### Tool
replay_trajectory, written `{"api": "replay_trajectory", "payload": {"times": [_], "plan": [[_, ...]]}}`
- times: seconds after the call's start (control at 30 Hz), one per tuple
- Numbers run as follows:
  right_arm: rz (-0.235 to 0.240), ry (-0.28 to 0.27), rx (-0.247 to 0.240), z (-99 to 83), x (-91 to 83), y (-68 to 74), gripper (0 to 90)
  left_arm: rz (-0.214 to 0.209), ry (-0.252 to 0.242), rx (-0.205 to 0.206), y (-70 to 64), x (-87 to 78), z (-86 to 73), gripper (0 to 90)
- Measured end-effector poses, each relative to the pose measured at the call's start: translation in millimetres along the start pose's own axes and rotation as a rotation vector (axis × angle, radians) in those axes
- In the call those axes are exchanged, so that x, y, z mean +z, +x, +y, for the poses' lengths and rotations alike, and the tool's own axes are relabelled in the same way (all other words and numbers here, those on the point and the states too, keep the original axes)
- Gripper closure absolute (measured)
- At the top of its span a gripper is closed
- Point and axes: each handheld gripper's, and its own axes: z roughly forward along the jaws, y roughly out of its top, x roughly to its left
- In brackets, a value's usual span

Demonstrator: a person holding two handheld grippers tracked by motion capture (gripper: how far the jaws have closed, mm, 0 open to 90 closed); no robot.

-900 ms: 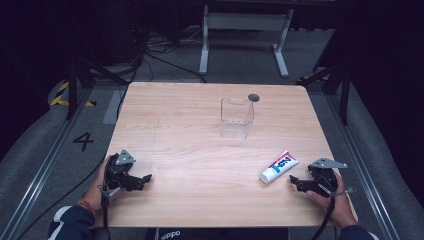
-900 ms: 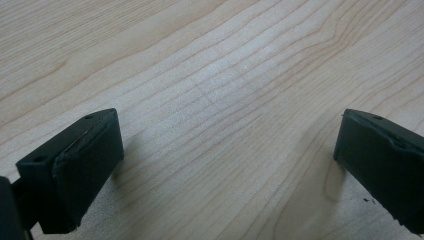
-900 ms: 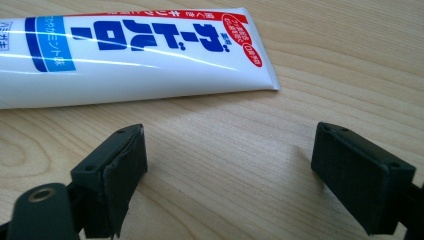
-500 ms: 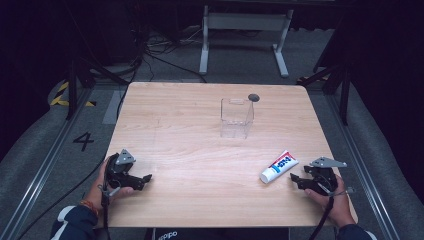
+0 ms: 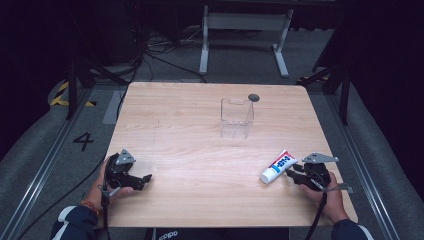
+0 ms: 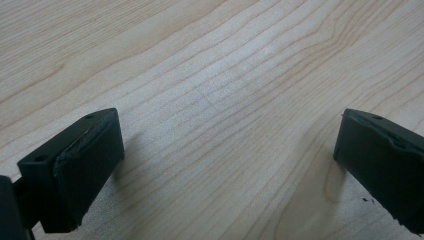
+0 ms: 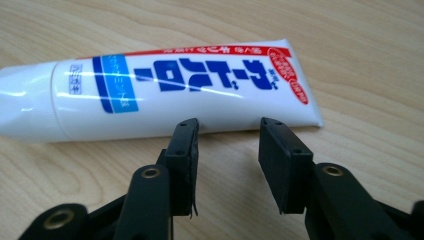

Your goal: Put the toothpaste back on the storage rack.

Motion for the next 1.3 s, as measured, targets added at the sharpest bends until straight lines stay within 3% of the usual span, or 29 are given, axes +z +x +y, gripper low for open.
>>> {"api": "replay_trajectory", "payload": {"times": [0.53,0.73,0.83,1.03,1.1,1.17,1.3], "plan": [[-0.016,0.000,0.037,16.9,8.6,-3.9,62.1,0.000,0.000,0.000,0.0,0.0,0.0,0.2],[0.004,0.001,0.062,31.3,13.1,-0.9,52.0,0.002,-0.001,-0.002,-0.3,0.1,0.0,0.2],[0.021,-0.001,0.087,40.4,15.1,1.9,42.0,0.002,-0.001,-0.002,-0.3,0.1,0.0,0.2],[0.036,0.004,0.077,56.6,16.1,12.8,36.6,0.002,-0.001,-0.003,-0.3,0.1,0.0,0.2],[0.035,0.054,0.073,62.0,25.5,19.7,32.3,0.002,-0.001,-0.003,-0.3,0.1,0.0,0.2],[0.041,0.076,0.101,64.4,32.0,20.8,29.5,0.002,-0.001,-0.003,-0.3,0.1,0.0,0.2],[0.024,0.126,0.107,67.8,43.6,23.7,24.2,0.002,-0.001,-0.002,-0.3,0.1,0.0,0.2]]}}
